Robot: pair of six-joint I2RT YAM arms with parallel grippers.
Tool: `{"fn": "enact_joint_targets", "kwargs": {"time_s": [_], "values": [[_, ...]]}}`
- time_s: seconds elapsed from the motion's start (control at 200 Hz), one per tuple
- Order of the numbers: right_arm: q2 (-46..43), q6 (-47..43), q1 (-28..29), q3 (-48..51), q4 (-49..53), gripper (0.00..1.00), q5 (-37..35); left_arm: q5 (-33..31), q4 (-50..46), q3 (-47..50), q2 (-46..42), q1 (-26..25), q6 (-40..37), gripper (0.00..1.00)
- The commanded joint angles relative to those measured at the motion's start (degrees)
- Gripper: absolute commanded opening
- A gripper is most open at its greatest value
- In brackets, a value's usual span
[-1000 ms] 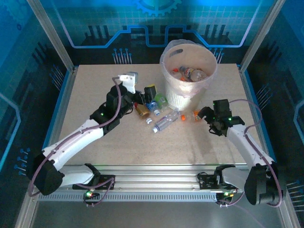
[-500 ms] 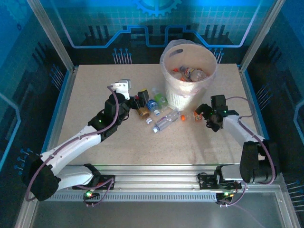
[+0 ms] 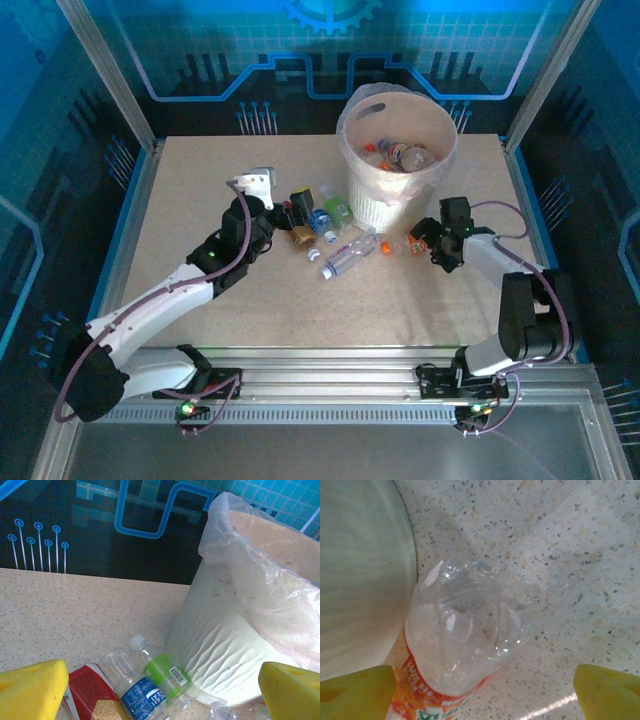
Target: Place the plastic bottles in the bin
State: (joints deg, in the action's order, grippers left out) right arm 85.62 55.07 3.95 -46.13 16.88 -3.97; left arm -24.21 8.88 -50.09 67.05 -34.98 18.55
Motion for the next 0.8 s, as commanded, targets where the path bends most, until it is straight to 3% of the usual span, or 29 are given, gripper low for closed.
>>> {"fn": "enact_joint_targets", "kwargs": {"time_s": [0.0, 0.505, 0.795], "values": [[2.2, -0.84, -0.97, -0.92, -1.72, 0.91, 0.71, -0.1, 0.25, -0.62, 0.63, 0.44, 1.34, 0.99], [7.34, -2.49, -0.98, -1.61, -1.86, 0.82, 2.74, 0.27, -0.01, -1.14, 1.52, 0.78, 1.93, 0.99], [4.68, -2.61, -0.9, 0.86, -0.59, 0.82, 2.04, 0.3, -0.01, -0.98, 1.51, 0.92, 2.37, 0.99]]}}
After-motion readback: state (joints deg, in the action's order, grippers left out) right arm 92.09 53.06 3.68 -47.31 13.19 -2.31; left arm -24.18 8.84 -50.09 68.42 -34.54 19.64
